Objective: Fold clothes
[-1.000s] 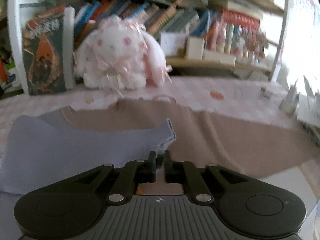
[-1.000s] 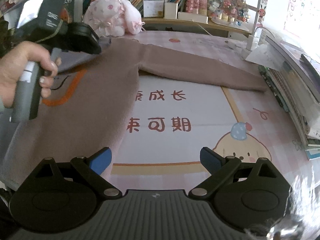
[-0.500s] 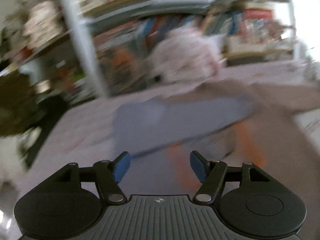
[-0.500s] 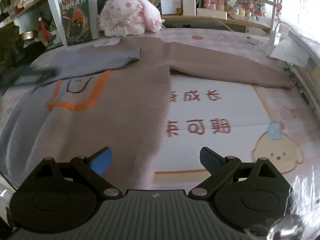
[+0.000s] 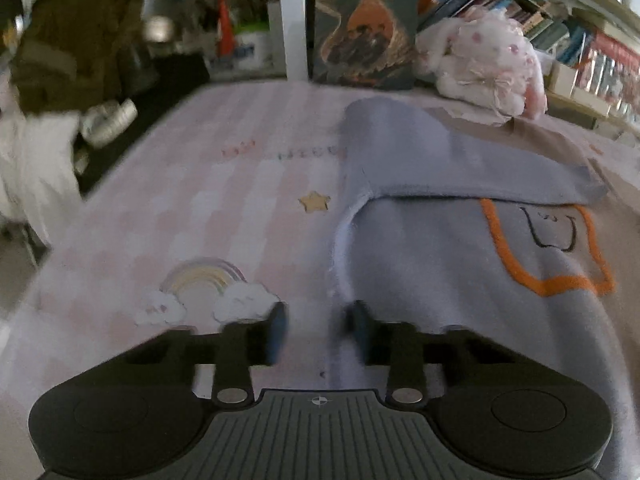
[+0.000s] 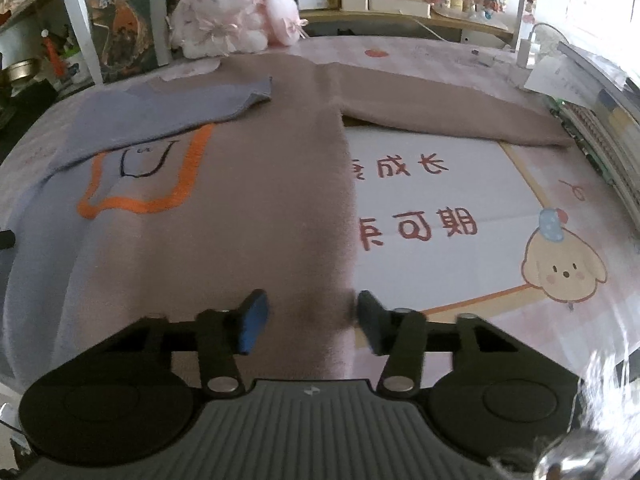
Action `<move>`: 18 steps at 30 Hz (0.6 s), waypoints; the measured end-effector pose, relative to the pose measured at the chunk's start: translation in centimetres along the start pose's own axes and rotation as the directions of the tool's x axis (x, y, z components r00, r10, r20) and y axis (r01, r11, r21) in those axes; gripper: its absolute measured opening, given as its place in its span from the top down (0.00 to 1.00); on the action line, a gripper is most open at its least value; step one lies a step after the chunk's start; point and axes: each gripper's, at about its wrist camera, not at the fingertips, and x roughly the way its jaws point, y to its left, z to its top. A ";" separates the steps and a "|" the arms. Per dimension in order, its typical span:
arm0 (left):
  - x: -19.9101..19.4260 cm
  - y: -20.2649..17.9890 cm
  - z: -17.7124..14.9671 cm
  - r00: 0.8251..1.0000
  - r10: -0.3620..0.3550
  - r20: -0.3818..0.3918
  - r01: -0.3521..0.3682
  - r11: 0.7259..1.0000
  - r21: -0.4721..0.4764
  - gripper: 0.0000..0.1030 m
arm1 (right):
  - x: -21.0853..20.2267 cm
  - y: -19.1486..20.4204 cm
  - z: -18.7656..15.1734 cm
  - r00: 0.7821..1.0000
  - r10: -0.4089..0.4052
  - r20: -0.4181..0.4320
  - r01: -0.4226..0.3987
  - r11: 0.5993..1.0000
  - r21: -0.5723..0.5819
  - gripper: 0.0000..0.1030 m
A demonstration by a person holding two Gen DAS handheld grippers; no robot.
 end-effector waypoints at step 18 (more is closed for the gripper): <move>2.7 3.6 3.5 0.999 0.000 0.034 0.003 0.998 -0.069 0.96 | 3.0 4.5 3.0 0.998 0.043 0.037 -0.041 0.997 -0.060 0.88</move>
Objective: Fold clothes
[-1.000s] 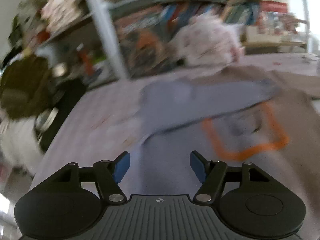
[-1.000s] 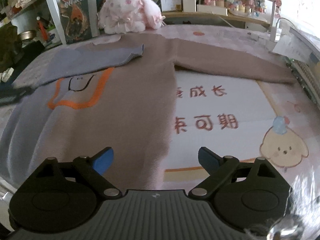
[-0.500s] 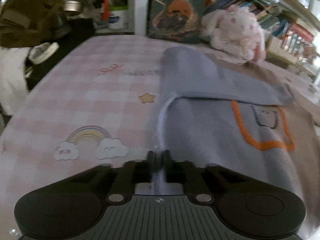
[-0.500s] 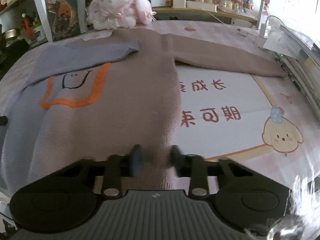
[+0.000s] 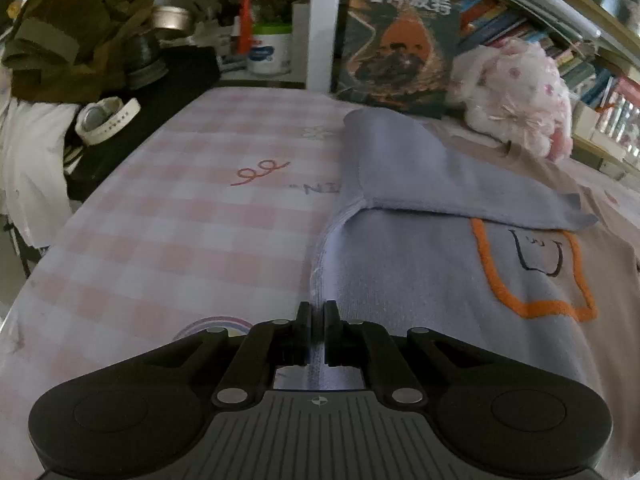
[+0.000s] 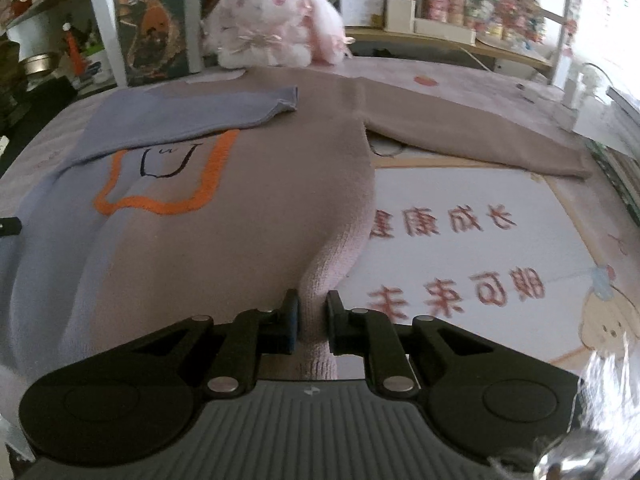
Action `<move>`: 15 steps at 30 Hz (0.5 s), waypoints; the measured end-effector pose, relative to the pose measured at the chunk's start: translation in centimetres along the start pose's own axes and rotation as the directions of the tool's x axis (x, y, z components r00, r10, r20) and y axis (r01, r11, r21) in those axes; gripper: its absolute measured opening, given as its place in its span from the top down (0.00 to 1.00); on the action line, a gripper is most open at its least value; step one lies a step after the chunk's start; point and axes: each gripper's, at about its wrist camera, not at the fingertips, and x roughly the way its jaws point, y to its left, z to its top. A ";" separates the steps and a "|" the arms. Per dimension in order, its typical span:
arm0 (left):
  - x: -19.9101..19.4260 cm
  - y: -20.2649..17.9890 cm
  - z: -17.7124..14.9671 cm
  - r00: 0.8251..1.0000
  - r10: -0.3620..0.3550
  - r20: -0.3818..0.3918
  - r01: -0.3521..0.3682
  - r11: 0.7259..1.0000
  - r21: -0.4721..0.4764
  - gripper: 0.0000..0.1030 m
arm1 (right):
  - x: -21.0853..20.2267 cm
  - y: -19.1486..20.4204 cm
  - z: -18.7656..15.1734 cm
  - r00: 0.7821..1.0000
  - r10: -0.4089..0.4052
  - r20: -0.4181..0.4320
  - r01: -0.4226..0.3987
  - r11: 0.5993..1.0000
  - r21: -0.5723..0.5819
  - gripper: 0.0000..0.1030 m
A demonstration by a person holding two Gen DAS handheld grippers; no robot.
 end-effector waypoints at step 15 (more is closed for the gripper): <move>0.4 0.8 -0.3 1.000 -0.001 -0.009 0.001 1.000 0.024 0.95 | -0.2 1.1 -0.5 1.000 0.017 -0.006 -0.017 0.999 -0.027 0.88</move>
